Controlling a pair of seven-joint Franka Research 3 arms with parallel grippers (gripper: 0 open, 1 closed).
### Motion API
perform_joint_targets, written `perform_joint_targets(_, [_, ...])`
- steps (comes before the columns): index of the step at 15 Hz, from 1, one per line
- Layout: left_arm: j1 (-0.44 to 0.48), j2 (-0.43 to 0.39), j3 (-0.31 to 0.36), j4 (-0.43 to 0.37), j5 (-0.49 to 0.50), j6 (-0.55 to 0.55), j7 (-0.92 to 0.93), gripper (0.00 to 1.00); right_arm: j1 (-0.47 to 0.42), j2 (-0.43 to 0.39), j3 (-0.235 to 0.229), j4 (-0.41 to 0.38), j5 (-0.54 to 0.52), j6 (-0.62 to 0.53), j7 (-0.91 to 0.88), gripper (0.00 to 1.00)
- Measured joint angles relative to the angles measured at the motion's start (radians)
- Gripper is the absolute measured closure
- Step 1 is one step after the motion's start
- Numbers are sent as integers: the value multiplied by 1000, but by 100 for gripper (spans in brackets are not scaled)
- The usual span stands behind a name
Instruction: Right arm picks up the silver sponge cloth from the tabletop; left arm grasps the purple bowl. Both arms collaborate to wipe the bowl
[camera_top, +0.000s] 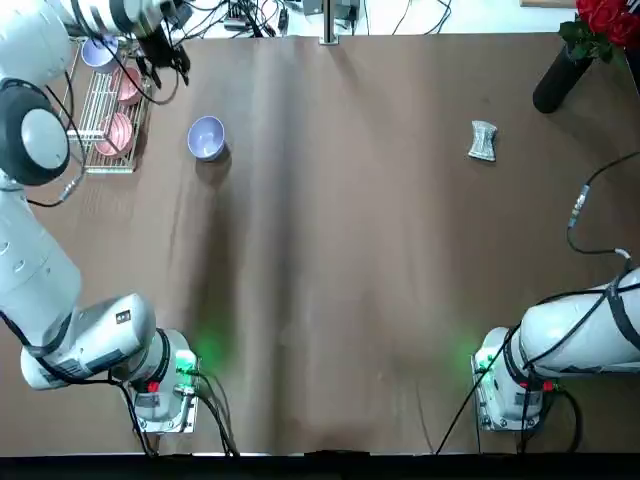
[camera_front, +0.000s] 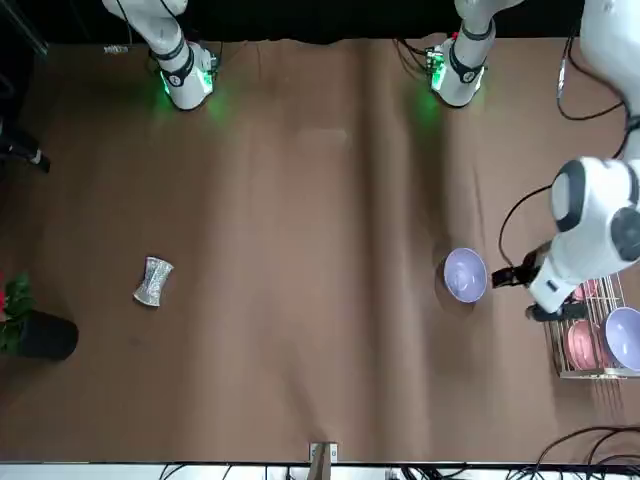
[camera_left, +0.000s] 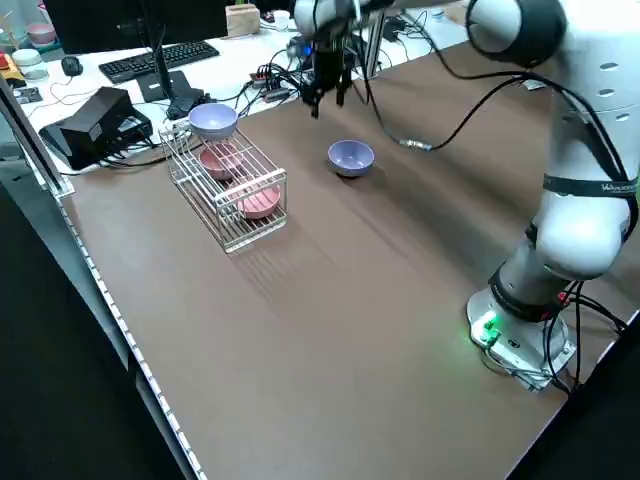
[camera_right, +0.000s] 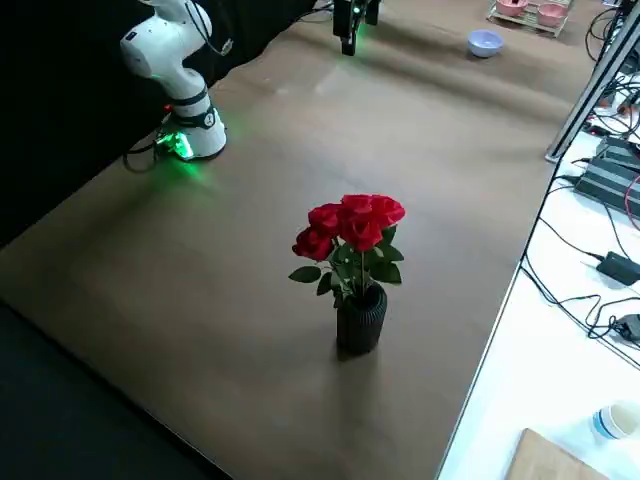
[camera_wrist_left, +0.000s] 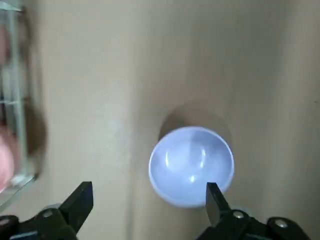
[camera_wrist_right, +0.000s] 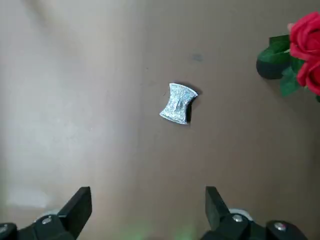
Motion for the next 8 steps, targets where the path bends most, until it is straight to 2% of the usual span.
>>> perform_joint_targets(1, [0,-24,-6,41,0,-75,0,0,-25,-26,46,-37,-15,16,2,0])
perform_joint_targets(3, [0,-54,-21,135,0,-215,0,0,-44,-62,82,-88,-31,25,5,0])
perform_joint_targets(6, [0,-104,-34,232,0,-323,0,0,-80,-75,86,-115,-59,27,4,0])
perform_joint_targets(8, [-4,-148,-36,241,0,-329,0,0,-89,-75,86,-118,-69,29,4,0])
